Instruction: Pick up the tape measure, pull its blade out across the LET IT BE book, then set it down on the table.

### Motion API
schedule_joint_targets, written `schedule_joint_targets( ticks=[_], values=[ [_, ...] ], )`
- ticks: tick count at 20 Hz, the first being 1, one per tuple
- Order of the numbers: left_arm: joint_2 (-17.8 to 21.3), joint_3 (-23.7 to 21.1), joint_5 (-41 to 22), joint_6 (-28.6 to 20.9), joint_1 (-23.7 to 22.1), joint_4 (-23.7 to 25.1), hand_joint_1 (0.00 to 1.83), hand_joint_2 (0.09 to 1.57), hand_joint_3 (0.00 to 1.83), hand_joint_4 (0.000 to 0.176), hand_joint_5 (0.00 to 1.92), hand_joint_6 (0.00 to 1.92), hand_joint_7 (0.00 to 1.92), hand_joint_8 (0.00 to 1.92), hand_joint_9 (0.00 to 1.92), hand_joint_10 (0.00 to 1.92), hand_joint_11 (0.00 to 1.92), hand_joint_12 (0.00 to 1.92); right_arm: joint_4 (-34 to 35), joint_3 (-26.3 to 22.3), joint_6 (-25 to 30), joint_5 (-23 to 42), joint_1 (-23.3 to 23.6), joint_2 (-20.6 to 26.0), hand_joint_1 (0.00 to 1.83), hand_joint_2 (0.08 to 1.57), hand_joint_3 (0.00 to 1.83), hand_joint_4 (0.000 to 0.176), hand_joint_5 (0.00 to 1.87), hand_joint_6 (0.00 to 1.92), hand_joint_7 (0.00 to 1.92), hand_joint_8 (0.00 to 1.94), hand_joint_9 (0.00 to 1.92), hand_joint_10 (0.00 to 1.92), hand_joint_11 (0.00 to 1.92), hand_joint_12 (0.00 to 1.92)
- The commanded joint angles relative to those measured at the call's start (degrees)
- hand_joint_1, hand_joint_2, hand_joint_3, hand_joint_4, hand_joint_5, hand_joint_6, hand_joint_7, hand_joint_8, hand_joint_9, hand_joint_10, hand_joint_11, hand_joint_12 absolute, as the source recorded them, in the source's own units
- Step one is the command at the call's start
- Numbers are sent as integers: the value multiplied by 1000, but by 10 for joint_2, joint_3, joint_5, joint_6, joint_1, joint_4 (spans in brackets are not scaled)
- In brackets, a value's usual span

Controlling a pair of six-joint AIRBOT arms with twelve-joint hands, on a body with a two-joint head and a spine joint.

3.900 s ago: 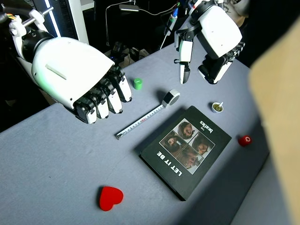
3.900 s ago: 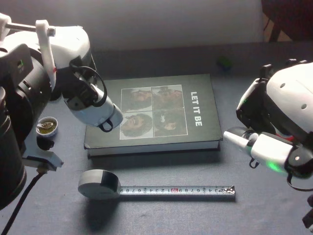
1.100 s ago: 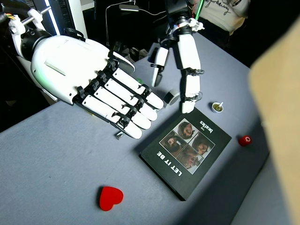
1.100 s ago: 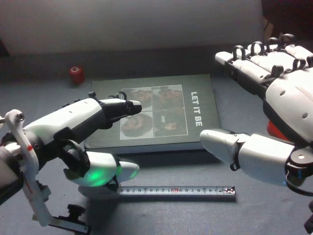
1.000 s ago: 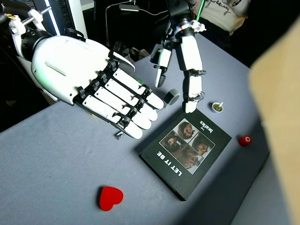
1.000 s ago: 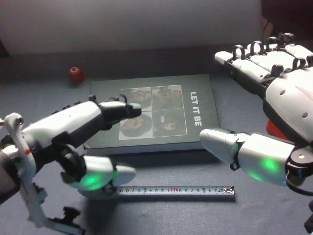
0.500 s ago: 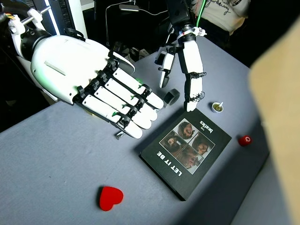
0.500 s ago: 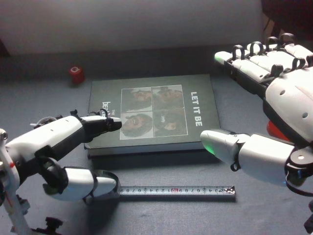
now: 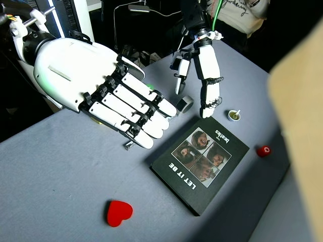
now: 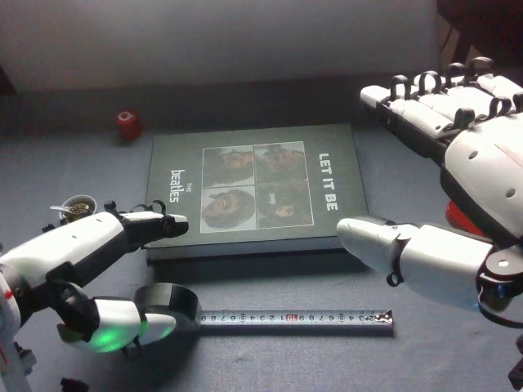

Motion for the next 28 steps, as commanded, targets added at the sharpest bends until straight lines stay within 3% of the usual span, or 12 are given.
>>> schedule_joint_targets(
  ticks=[1, 17, 28],
  values=[
    [-2, -1, -59, -7, 0, 21, 1181, 1034, 2, 0, 325, 9, 297, 3, 279, 3, 196, 355, -50, -4, 5, 44, 4, 3, 224, 1116, 0, 13, 171, 4, 190, 1, 123, 1, 0, 535],
    [-26, 14, -100, -8, 51, 21, 1183, 1049, 3, 0, 344, 8, 301, 4, 277, 1, 203, 347, -51, -4, 5, 44, 4, 3, 181, 1133, 3, 12, 178, 3, 192, 1, 126, 1, 0, 548],
    [-29, -3, -117, -20, 68, 36, 1164, 1074, 7, 0, 364, 7, 319, 8, 298, 6, 239, 348, -55, -4, 6, 44, 2, 3, 173, 1135, 2, 12, 162, 2, 190, 1, 126, 1, 0, 521]
  ],
)
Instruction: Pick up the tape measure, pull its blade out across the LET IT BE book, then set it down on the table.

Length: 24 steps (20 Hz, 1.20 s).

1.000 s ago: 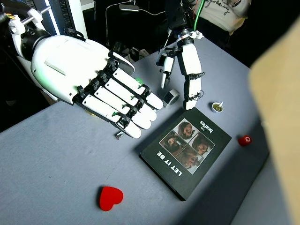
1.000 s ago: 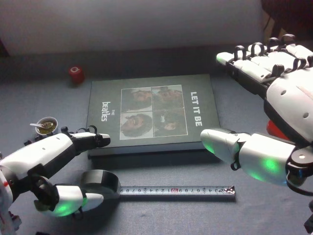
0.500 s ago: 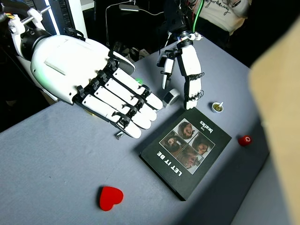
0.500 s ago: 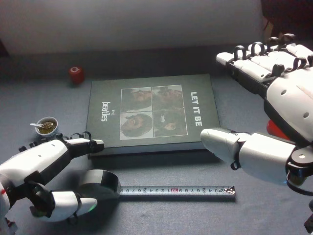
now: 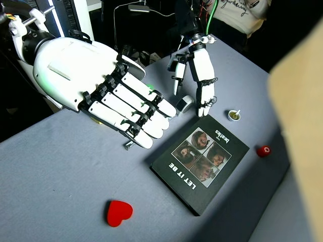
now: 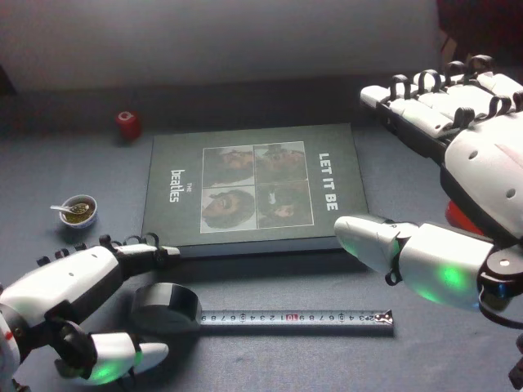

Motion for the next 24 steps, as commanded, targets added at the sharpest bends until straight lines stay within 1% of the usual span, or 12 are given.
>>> schedule_joint_targets(
  ticks=[1, 6, 9, 22, 24],
  values=[
    [-2, -1, -50, -5, -1, 19, 1164, 1074, 7, 0, 364, 7, 319, 8, 298, 6, 239, 348, -48, -4, 5, 42, 4, 3, 173, 1135, 2, 12, 162, 2, 190, 1, 126, 1, 0, 521],
    [-1, -5, -53, -6, 0, 22, 1161, 1079, 5, 0, 375, 8, 346, 13, 331, 16, 247, 345, -48, -4, 6, 42, 4, 3, 170, 1136, 2, 12, 174, 6, 191, 1, 125, 0, 0, 519],
    [-1, -3, -59, -3, 4, 24, 1164, 1084, 1, 0, 421, 11, 388, 10, 362, 7, 275, 340, -48, -4, 6, 43, 4, 3, 169, 1137, 2, 11, 180, 7, 195, 2, 124, 0, 0, 517],
    [-23, 18, -71, 38, 8, 9, 1177, 1085, 1, 0, 449, 9, 432, 10, 393, 8, 313, 335, -53, -4, 8, 42, 3, 3, 170, 1137, 1, 12, 173, 2, 191, 0, 120, 0, 0, 514],
    [-25, 19, -71, 43, 7, 8, 1175, 1085, 0, 0, 453, 2, 437, 1, 397, 2, 320, 321, -54, -4, 8, 42, 3, 3, 195, 1127, 0, 12, 180, 4, 196, 2, 123, 1, 0, 510]
  ],
)
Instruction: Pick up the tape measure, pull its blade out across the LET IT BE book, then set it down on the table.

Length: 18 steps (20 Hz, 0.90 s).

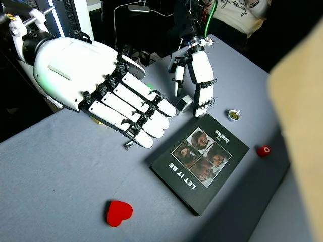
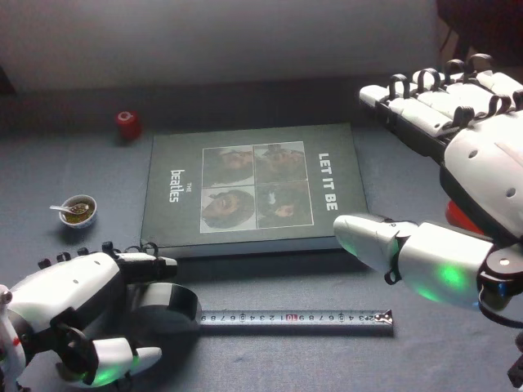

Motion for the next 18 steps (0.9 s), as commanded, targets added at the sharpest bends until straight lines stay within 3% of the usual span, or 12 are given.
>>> schedule_joint_targets(
  ticks=[1, 7, 10, 11, 12, 14, 18],
  values=[
    [-1, 3, -50, 3, -7, 16, 1175, 1085, 0, 0, 460, 3, 439, 1, 397, 0, 322, 317, -49, -4, 6, 42, 3, 3, 199, 1125, 0, 12, 182, 4, 197, 2, 124, 1, 0, 510],
    [-7, 12, -50, 29, -16, 8, 1181, 1085, 0, 0, 477, 8, 449, 4, 408, 4, 343, 320, -51, -4, 7, 42, 3, 3, 200, 1123, 0, 12, 191, 7, 207, 5, 131, 4, 0, 508],
    [-10, 13, -50, 32, -17, 7, 1218, 1072, 0, 0, 816, 6, 830, 5, 847, 10, 655, 368, -52, -4, 7, 42, 2, 3, 183, 1129, 0, 12, 182, 2, 210, 4, 135, 4, 0, 513],
    [-11, 12, -50, 36, -18, 7, 1352, 1070, 4, 0, 986, 685, 1092, 490, 966, 905, 818, 479, -53, -4, 7, 42, 2, 3, 183, 1129, 0, 11, 182, 2, 208, 2, 132, 2, 0, 511],
    [-11, 10, -48, 40, -20, 7, 1376, 1080, 1, 0, 1006, 796, 1074, 724, 952, 1122, 907, 580, -53, -4, 7, 42, 2, 3, 183, 1129, 0, 11, 184, 3, 207, 2, 132, 2, 0, 510],
    [-12, 6, -46, 46, -23, 3, 1384, 1072, 0, 0, 1130, 617, 1063, 795, 939, 1207, 942, 870, -54, -4, 7, 42, 2, 3, 183, 1129, 0, 11, 186, 3, 207, 2, 132, 2, 0, 510],
    [-13, 5, -46, 52, -25, 0, 1385, 1071, 0, 0, 1153, 583, 1060, 807, 929, 1223, 918, 992, -55, -4, 8, 42, 1, 3, 184, 1128, 0, 12, 181, 0, 206, 1, 137, 3, 0, 506]
  ],
)
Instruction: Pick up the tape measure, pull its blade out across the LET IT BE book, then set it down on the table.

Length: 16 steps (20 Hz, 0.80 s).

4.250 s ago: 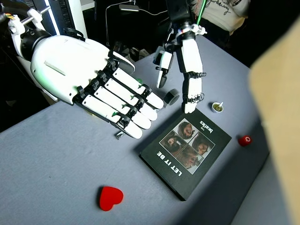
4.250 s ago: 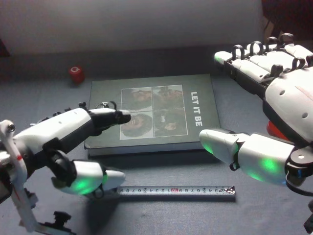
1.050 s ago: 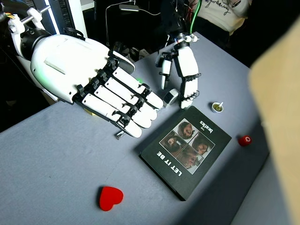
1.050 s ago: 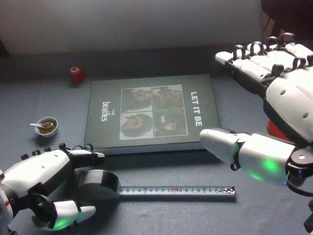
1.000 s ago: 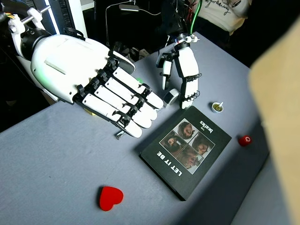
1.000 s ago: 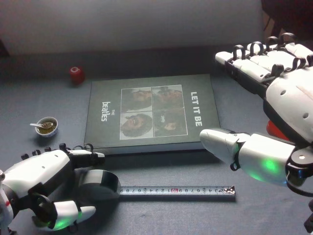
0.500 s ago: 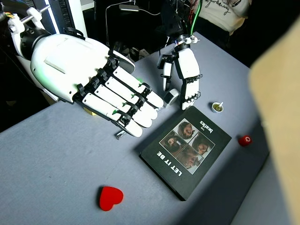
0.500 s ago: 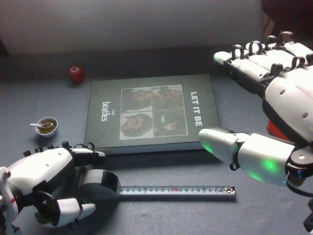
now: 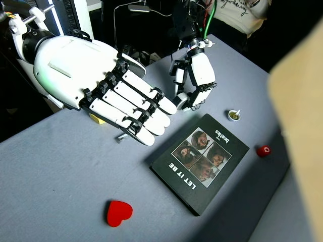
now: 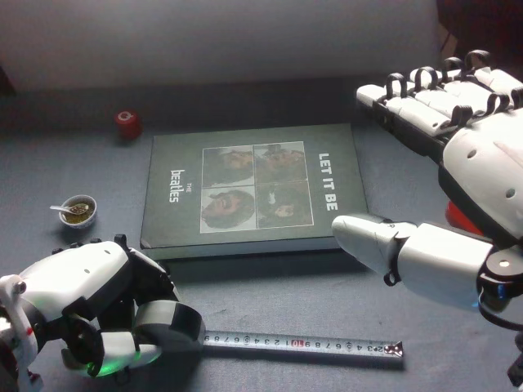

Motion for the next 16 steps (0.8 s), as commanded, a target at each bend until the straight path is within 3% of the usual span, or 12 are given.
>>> schedule_joint_targets(
  ticks=[1, 5, 10, 16],
  values=[
    [-2, -1, -36, 1, -4, 17, 1385, 1072, 0, 0, 1150, 574, 1059, 817, 932, 1223, 916, 994, -46, -4, 4, 42, 5, 3, 184, 1128, 0, 12, 181, 0, 206, 1, 136, 3, 0, 504],
    [-1, -1, -38, -9, -7, 16, 1386, 1070, 0, 0, 1144, 571, 1064, 807, 941, 1216, 923, 952, -50, -4, 5, 39, 7, 3, 181, 1129, 0, 11, 187, 2, 211, 2, 137, 2, 0, 526],
    [14, 2, -30, -28, -47, 13, 1386, 1072, 0, 0, 1129, 581, 1069, 798, 943, 1227, 906, 991, -49, 18, -15, -36, 50, -12, 183, 1124, 0, 11, 196, 5, 212, 2, 142, 3, 0, 529],
    [48, -1, -7, -13, -106, -12, 1383, 1079, 0, 0, 1113, 612, 1052, 818, 923, 1257, 876, 1043, 83, 63, -145, -77, 131, -76, 132, 1151, 5, 12, 177, 0, 202, 0, 131, 0, 0, 516]
  ],
)
